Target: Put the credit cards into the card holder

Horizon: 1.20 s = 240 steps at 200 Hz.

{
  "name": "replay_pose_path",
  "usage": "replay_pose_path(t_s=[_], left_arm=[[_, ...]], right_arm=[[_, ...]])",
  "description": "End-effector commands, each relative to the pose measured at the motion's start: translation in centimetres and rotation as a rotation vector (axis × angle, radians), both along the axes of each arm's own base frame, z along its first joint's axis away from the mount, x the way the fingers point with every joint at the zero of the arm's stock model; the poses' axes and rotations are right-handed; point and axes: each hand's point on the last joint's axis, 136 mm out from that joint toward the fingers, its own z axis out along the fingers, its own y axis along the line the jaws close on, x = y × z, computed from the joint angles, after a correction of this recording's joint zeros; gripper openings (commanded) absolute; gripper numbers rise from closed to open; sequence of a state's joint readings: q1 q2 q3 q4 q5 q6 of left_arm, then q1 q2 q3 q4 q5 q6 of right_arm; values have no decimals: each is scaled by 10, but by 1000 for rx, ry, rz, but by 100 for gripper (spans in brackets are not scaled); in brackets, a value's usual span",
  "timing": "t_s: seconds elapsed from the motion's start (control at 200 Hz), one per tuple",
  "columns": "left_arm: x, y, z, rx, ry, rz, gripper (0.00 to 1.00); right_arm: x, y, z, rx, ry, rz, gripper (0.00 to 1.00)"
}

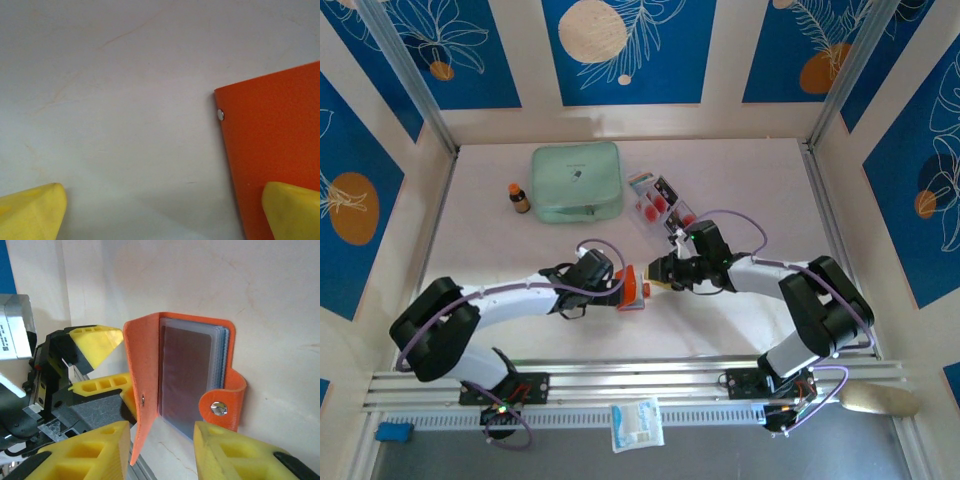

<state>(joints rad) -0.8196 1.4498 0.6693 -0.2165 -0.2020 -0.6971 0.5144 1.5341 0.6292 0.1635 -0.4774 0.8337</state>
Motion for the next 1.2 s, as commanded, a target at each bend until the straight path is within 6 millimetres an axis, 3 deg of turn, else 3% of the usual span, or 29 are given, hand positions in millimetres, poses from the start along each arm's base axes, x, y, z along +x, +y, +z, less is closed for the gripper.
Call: replay_pose_path(t_s=[0.0, 0.23, 0.435, 0.77, 0.975, 1.195], left_arm=[[0, -7, -1, -6, 7, -29, 100], [-4, -4, -10, 17, 28, -33, 100], [-6, -2, -12, 22, 31, -28, 100], [-8, -2, -12, 21, 31, -27, 100], [0, -9, 9, -13, -7, -28, 100], [22, -24, 33, -17, -64, -57, 100]], right_arm=[[-1, -4, 1, -42, -10, 2, 36], [-10, 10, 4, -60, -25, 37, 21], [-19, 24, 4, -75, -34, 70, 17], [-36, 33, -21, -139, -2, 107, 10], [-43, 21, -50, -201, 39, 89, 7], [-46, 21, -59, -207, 59, 92, 6]])
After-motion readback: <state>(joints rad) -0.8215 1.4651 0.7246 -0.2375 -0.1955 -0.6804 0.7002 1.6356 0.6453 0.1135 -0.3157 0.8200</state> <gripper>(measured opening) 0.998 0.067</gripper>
